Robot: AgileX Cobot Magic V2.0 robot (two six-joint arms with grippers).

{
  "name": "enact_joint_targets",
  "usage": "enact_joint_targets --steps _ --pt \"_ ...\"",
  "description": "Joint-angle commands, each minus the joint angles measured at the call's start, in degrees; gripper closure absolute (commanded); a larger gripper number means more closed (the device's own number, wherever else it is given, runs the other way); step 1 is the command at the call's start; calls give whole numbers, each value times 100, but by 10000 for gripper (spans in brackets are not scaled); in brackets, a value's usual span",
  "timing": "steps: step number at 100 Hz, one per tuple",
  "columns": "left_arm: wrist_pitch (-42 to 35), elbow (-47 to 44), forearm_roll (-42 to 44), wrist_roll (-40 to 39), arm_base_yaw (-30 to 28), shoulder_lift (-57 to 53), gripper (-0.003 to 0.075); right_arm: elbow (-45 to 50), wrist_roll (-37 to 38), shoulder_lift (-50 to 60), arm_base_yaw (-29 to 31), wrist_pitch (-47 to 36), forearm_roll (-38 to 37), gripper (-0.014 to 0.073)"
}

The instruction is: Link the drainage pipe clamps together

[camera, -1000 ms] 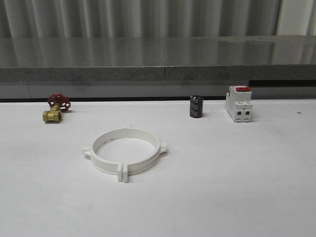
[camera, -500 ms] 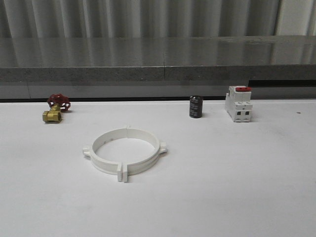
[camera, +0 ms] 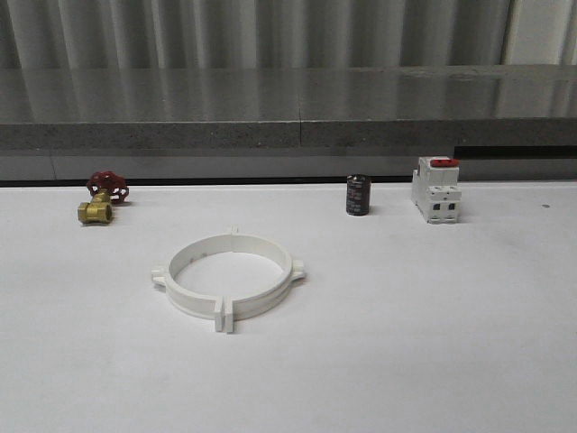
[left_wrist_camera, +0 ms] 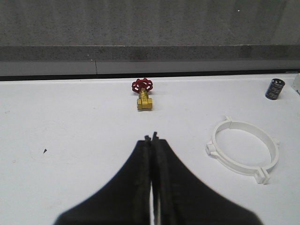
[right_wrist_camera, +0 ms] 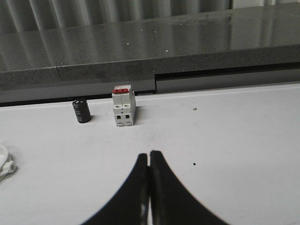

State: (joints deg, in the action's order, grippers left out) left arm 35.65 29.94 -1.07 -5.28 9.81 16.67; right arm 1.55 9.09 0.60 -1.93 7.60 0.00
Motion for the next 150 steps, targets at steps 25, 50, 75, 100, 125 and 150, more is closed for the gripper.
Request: enact_joint_targets --steps 25,50,75,100,125,150 --pt "-401 151 -23 -23 -17 44 740 -83 -52 117 38 -508 0 662" --pt "-401 151 -23 -23 -17 44 740 -83 -52 117 38 -508 0 662" --pt "-401 151 -23 -23 -17 44 740 -83 -52 117 38 -508 0 662" --pt "-401 151 -23 -23 -17 44 740 -83 -52 117 38 -508 0 662" --pt "-669 12 5 -23 -17 6 740 -83 -52 117 38 -508 0 662" --pt "-2242 -1190 178 -23 -17 -647 740 -83 -52 117 38 -508 0 662"
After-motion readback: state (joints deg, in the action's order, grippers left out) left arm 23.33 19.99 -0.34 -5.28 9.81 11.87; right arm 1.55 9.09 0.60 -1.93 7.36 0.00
